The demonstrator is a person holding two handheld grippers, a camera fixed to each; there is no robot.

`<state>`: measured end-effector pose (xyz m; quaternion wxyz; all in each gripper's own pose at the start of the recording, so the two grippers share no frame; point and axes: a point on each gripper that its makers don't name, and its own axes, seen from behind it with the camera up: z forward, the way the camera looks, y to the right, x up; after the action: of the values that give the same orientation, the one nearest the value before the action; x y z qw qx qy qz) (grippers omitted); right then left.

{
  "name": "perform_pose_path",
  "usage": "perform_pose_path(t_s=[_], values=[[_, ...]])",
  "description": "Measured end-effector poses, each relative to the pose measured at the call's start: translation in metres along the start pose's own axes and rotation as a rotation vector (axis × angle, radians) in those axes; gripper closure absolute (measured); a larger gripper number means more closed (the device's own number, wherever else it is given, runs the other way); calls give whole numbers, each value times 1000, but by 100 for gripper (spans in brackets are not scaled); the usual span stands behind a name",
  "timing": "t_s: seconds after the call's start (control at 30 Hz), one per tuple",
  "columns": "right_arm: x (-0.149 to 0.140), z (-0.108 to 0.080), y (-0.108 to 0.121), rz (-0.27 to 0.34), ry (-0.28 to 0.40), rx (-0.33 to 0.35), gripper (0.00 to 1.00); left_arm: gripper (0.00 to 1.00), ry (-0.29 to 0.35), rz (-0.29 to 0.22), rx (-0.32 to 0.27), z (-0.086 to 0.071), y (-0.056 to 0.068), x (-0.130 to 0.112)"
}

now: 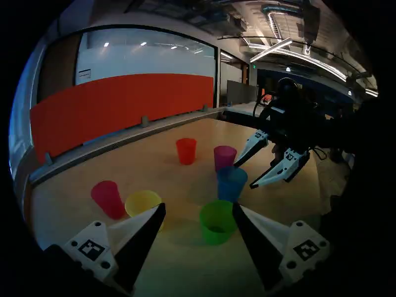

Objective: Pour water

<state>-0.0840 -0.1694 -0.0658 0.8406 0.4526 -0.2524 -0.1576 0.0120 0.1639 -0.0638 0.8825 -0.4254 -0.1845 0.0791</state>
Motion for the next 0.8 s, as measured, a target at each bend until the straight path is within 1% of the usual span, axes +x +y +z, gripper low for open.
perform_pose_path(t_s=[0.3, 0.6, 0.8], values=[[4, 19, 2, 12, 0, 1, 1, 0, -4, -1, 1, -1, -1, -2], [9, 30, 2, 3, -2, 5, 1, 0, -6, 1, 1, 0, -1, -3], [11, 36, 2, 8, -5, 6, 1, 0, -7, 0, 0, -1, -1, -4]])
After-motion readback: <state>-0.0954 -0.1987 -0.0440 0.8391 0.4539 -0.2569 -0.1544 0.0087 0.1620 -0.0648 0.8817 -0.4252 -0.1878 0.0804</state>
